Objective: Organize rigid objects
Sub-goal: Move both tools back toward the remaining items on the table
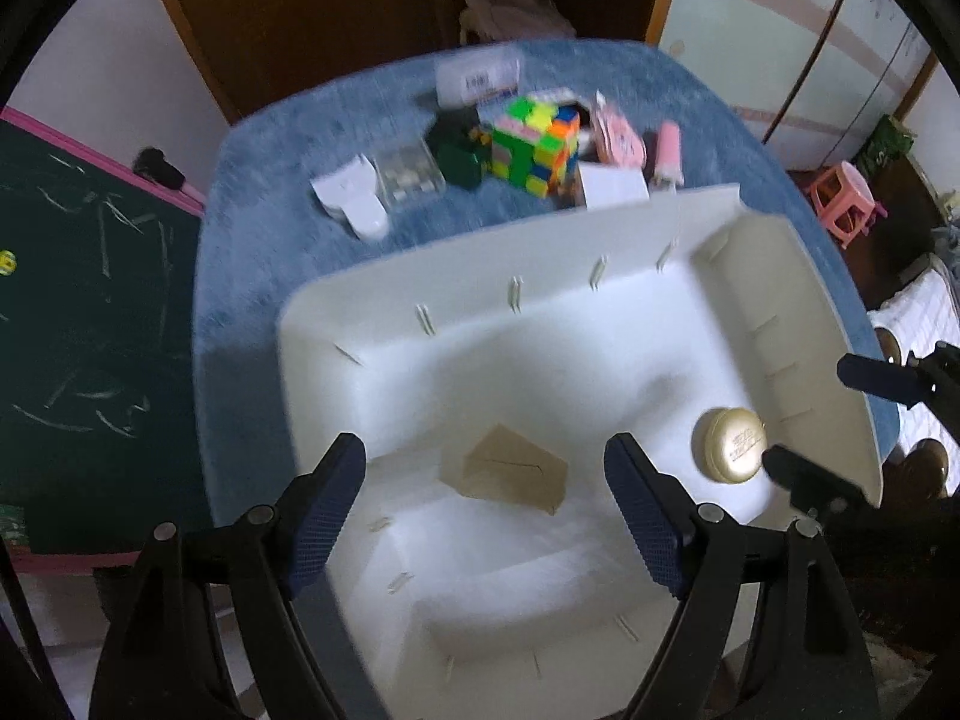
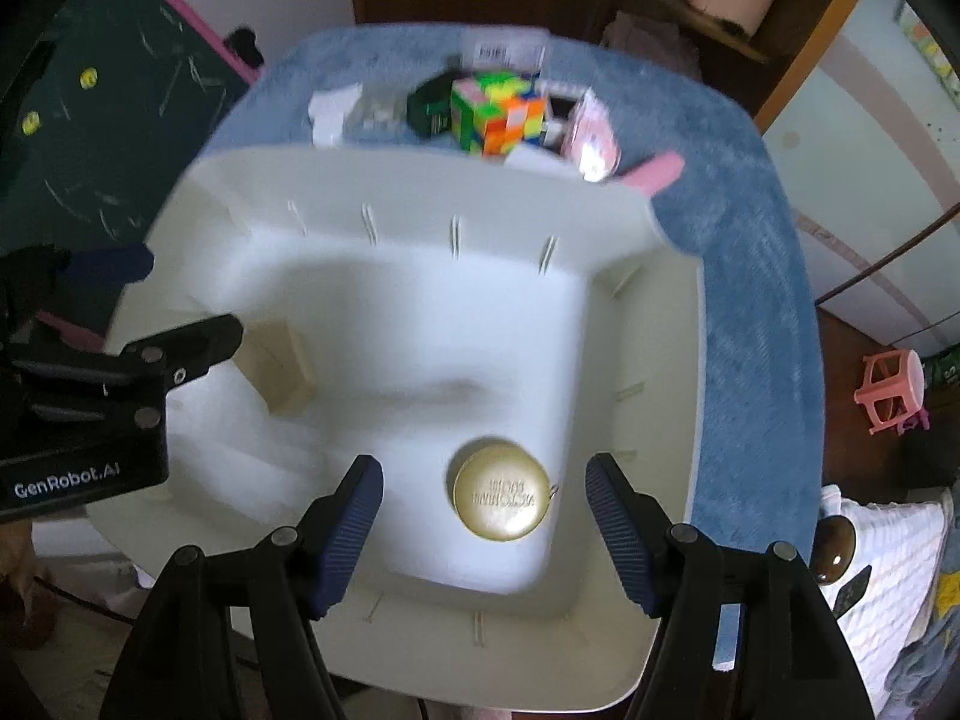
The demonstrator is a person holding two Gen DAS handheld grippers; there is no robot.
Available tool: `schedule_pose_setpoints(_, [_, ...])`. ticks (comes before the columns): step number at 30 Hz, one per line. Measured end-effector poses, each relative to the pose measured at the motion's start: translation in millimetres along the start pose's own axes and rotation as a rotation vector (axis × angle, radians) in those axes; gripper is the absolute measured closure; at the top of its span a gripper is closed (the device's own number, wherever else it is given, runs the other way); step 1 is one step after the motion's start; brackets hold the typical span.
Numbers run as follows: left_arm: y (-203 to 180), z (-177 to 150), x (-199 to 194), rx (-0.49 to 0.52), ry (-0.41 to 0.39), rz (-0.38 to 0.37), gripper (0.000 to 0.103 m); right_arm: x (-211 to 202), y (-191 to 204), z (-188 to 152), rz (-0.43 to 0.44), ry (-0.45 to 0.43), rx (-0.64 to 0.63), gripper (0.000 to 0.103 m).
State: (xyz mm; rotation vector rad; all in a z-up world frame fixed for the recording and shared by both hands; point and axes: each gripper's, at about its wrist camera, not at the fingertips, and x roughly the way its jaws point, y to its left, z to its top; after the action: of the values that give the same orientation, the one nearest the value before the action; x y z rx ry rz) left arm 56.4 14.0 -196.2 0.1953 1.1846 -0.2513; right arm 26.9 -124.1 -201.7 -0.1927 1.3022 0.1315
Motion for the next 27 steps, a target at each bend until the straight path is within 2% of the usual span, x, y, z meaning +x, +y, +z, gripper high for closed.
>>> schedule_pose_setpoints(5, [12,9,-23,-0.001,-0.060,0.041,0.019,-20,-17,15,0.006,-0.074,0.013,0.032])
schedule_pose_setpoints(14, [28,38,-60,-0.072,-0.119,0.028,0.019,-75,-36,45,0.035,-0.197,0.061,0.032])
schedule_pose_setpoints(19, [21,66,-82,-0.043,-0.163,0.035,0.019,-107,-48,61,0.040,-0.271,0.082,0.032])
schedule_pose_setpoints(27, [5,113,-111,0.033,-0.253,0.066,0.019,-134,-74,91,0.017,-0.339,0.082,0.032])
